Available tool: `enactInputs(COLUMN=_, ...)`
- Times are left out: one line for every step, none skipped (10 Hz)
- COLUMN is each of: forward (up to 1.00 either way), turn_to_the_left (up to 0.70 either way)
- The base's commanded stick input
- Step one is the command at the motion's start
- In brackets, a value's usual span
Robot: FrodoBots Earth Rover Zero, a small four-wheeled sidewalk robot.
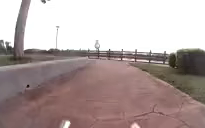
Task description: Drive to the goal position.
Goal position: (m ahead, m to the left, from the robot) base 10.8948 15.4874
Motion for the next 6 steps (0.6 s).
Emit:
enactInputs(forward=1.00, turn_to_the_left=0.00)
enactInputs(forward=1.00, turn_to_the_left=0.00)
enactInputs(forward=1.00, turn_to_the_left=0.00)
enactInputs(forward=1.00, turn_to_the_left=0.00)
enactInputs(forward=1.00, turn_to_the_left=0.00)
enactInputs(forward=1.00, turn_to_the_left=0.00)
